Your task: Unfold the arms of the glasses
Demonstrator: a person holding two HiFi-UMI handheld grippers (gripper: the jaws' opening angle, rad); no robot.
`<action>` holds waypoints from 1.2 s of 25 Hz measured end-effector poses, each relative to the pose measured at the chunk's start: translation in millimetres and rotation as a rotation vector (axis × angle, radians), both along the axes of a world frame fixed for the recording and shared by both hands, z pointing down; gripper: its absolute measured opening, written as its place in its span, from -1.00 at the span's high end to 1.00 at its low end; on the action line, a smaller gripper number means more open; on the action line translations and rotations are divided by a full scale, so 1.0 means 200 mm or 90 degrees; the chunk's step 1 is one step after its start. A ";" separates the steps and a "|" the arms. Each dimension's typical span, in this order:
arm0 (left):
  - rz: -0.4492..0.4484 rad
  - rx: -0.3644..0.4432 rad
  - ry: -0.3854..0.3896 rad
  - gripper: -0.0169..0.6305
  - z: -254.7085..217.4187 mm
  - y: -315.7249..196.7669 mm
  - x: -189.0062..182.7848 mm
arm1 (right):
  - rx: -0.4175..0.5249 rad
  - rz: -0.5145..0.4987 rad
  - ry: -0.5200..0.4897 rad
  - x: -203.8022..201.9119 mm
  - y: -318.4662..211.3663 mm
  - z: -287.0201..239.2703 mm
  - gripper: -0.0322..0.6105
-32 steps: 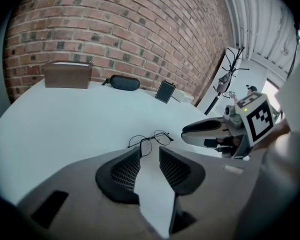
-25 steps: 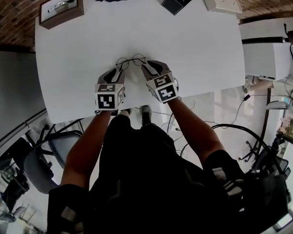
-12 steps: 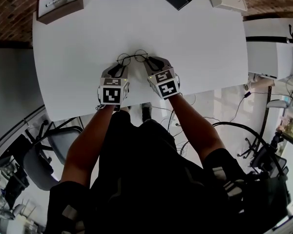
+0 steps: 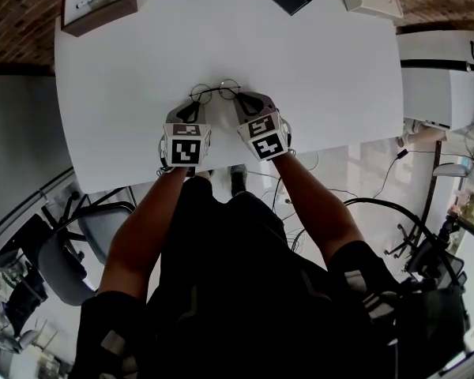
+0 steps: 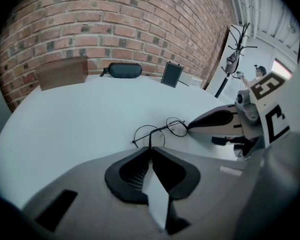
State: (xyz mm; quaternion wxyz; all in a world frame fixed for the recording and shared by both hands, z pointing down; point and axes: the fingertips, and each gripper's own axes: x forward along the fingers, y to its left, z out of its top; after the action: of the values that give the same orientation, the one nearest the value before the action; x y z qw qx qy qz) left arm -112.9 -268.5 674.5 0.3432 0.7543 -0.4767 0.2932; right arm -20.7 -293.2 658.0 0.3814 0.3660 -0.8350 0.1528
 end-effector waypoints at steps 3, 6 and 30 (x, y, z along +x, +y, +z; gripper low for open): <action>0.001 -0.004 0.006 0.84 -0.01 0.00 0.00 | 0.002 -0.007 0.005 0.00 0.01 -0.01 0.80; -0.002 -0.004 0.013 0.85 -0.03 0.00 0.01 | 0.012 -0.004 0.002 0.00 0.01 -0.03 0.80; 0.018 0.052 0.016 0.85 -0.24 0.20 0.12 | 0.066 -0.096 -0.046 -0.05 0.28 -0.29 0.84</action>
State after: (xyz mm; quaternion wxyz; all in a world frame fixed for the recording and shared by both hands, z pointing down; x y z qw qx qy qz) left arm -88.1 -227.5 626.5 0.3137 0.7780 -0.4734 0.2688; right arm -31.5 -237.5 600.9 0.3419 0.3157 -0.8802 0.0933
